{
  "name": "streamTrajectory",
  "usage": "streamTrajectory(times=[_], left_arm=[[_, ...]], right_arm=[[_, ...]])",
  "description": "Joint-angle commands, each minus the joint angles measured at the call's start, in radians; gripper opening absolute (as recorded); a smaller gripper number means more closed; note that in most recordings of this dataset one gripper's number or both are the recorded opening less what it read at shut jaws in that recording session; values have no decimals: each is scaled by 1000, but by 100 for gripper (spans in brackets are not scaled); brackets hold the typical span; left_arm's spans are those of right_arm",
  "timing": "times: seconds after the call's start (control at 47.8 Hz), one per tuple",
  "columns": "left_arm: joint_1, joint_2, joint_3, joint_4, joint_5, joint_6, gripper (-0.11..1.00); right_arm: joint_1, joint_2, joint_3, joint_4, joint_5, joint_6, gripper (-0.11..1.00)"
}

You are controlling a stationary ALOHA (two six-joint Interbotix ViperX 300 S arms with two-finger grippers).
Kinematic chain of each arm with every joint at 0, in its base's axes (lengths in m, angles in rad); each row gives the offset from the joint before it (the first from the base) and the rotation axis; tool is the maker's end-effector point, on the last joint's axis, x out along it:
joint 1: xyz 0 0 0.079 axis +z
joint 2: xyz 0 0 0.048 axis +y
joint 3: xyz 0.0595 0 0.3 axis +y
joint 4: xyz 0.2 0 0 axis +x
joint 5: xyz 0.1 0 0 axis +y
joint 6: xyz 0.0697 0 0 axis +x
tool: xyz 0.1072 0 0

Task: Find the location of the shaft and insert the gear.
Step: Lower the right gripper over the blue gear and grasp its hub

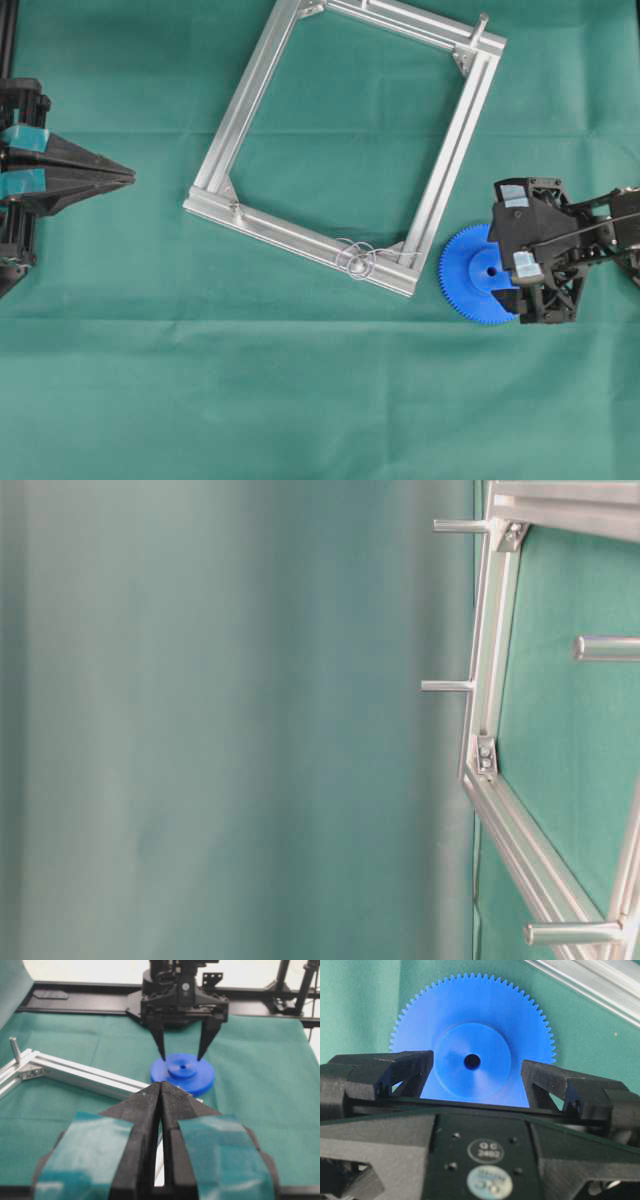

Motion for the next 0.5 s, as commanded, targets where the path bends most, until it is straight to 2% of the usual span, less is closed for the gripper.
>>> streamTrajectory(times=[0.0, 0.481], left_arm=[[3, 8, -20, -2, -11, 2, 1], [3, 8, -20, -2, -11, 2, 1]], right_arm=[[2, 3, -5, 3, -14, 2, 93], [9, 60, 12, 6, -64, 38, 93]])
